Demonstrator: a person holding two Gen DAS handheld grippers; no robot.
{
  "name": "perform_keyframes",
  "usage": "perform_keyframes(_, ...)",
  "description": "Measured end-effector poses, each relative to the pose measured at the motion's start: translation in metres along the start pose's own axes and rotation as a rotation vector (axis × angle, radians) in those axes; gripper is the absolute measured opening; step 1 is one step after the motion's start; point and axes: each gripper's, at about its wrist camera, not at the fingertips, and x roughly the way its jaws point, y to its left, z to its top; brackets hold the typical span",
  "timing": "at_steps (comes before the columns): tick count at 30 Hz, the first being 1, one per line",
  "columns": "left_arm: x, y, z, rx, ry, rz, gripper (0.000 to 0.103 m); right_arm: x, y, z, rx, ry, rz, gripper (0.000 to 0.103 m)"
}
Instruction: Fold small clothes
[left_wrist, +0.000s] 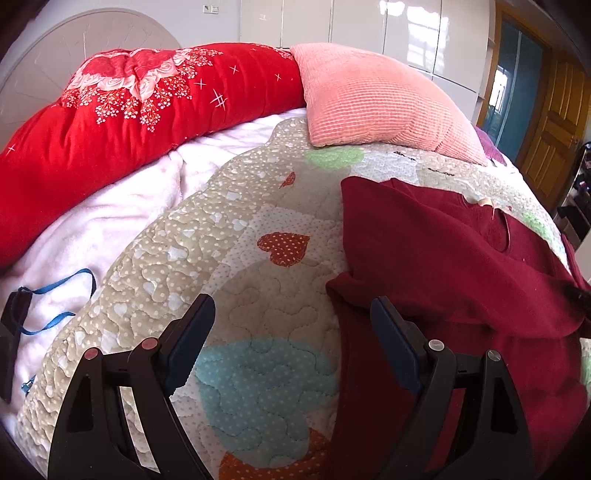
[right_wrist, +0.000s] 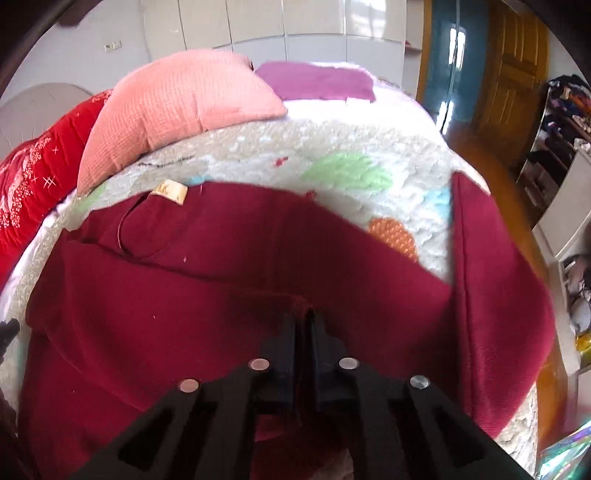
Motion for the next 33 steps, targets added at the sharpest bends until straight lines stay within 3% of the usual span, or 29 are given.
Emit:
perform_keyframes(3,0.001,-0.003,0.0,0.006,-0.001,-0.011,0.086,-0.008,0.003,0.006,-0.02,-0.065,-0.047,0.006)
perform_keyframes(7,0.001,-0.004,0.0,0.014,-0.002,-0.009,0.086,0.022,-0.002,0.003,-0.019,0.07,-0.095,0.006)
perform_keyframes(10,-0.003,-0.002,0.001,0.002,-0.01,-0.012,0.086,0.003,-0.003,-0.003,0.011,0.03,-0.104,0.008)
perform_keyframes(13,-0.008,-0.002,0.004,-0.001,-0.025,-0.011,0.086,-0.028,0.005,-0.011,0.025,-0.062,-0.013,0.011)
perform_keyframes(17,-0.009,-0.011,0.007,0.009,-0.024,-0.032,0.086,-0.019,0.028,-0.017,-0.018,-0.012,0.119,0.011)
perform_keyframes(20,-0.008,-0.025,0.011,0.035,-0.032,-0.05,0.086,0.003,0.044,-0.032,-0.056,0.057,0.125,0.011)
perform_keyframes(24,0.002,-0.046,0.021,0.063,-0.018,-0.082,0.086,0.003,0.049,-0.041,-0.091,0.028,0.092,0.012)
perform_keyframes(29,0.037,-0.078,0.017,0.138,0.115,-0.067,0.086,-0.004,0.027,-0.03,-0.044,0.07,0.175,0.014)
perform_keyframes(32,0.042,-0.085,0.007,0.183,0.104,-0.02,0.087,-0.02,-0.009,-0.015,0.017,-0.007,0.096,0.03)
perform_keyframes(33,0.042,-0.084,0.007,0.179,0.102,-0.023,0.087,-0.023,-0.023,-0.009,0.05,-0.031,0.063,0.045)
